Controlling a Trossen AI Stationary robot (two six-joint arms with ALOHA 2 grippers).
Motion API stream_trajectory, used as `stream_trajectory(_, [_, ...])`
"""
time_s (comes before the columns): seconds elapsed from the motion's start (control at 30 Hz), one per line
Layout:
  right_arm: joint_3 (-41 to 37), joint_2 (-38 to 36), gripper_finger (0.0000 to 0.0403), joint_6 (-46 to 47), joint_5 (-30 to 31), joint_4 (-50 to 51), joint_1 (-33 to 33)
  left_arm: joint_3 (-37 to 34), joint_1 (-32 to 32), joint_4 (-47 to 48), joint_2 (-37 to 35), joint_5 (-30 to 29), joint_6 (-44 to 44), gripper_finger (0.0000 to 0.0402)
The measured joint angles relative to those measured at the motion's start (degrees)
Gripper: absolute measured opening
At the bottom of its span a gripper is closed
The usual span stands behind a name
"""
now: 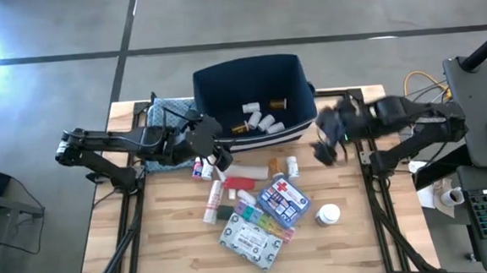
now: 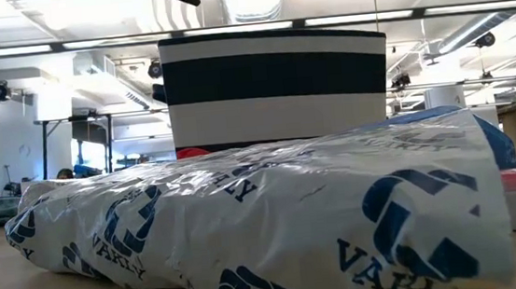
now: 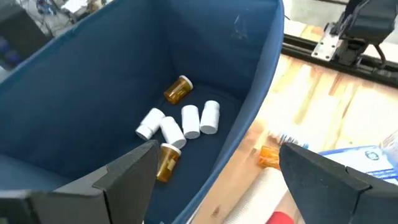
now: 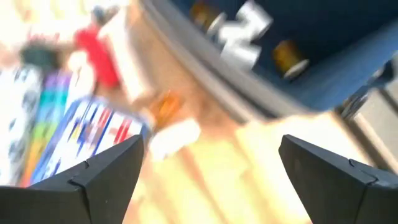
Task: Pick & place medical supplies in basket/bin
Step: Put the large brown bandage into the blue bin
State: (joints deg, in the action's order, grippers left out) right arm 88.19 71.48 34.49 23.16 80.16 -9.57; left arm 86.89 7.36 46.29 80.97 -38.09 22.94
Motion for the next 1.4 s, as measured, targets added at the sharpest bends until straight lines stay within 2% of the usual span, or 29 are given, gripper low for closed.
stream_trajectory(0.13, [-5.0,-0.7,0.0363,10.5,-0.3,2.2,-10.0,0.0,-0.1,-0.2,0.0,0.0,-2.2,0.0311])
stream_trajectory(0.23, [-8.9,-0.6,0.0363,19.2,0.6,2.1,-14.6,-0.7,-0.1,2.0,0.0,1.4,-0.7,0.0311])
stream_trajectory(0.4, [-15.5,-0.1,0.0364,32.0,0.7,2.3,-17.4,-2.6,0.3,15.4,-0.2,7.0,14.2,0.0311])
stream_trajectory(0.47, [-17.8,-0.2,0.0364,35.8,0.7,2.4,-17.6,-4.4,1.1,18.0,-0.4,8.4,20.1,0.0311])
stream_trajectory(0.53, [-20.0,-0.4,0.0364,37.5,0.7,2.4,-17.6,-7.6,2.2,22.6,-0.5,13.3,26.4,0.0310])
stream_trajectory(0.63, [-23.0,-0.8,0.0364,39.4,0.7,2.5,-17.1,-13.2,4.2,18.1,0.2,18.9,33.6,0.0310])
stream_trajectory(0.7, [-24.7,-1.3,0.0364,40.3,0.8,2.4,-16.6,-17.4,5.6,18.5,0.0,21.9,37.2,0.0310])
stream_trajectory(0.87, [-27.0,-2.5,0.0364,40.8,0.8,2.2,-15.6,-26.0,9.3,10.2,0.1,23.4,48.5,0.0310])
stream_trajectory(0.97, [-27.7,-3.4,0.0364,40.1,0.8,2.2,-14.7,-30.3,10.3,0.1,0.0,24.8,53.5,0.0311])
stream_trajectory(1.1, [-28.6,-4.6,0.0364,38.6,0.9,2.1,-13.8,-35.0,10.6,-13.4,0.1,26.7,55.9,0.0311])
stream_trajectory(1.4, [-30.4,-7.5,0.0364,37.1,2.4,2.0,-13.2,-38.8,10.6,-16.5,2.4,26.6,61.5,0.0311])
